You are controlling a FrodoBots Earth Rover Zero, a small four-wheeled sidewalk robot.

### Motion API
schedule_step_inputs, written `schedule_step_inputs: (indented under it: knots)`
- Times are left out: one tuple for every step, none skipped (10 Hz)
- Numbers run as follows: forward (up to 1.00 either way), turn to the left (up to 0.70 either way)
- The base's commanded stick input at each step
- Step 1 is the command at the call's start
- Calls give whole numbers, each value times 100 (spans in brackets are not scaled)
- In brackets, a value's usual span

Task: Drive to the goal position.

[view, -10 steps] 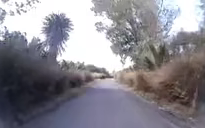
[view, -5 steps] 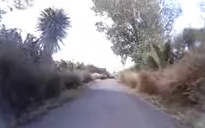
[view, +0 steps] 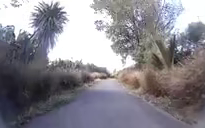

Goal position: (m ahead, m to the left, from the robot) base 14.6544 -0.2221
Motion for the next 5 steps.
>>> schedule_step_inputs:
  knots:
    - [85, 0]
    - [85, 0]
    - [85, 0]
    - [85, 0]
    - [85, 0]
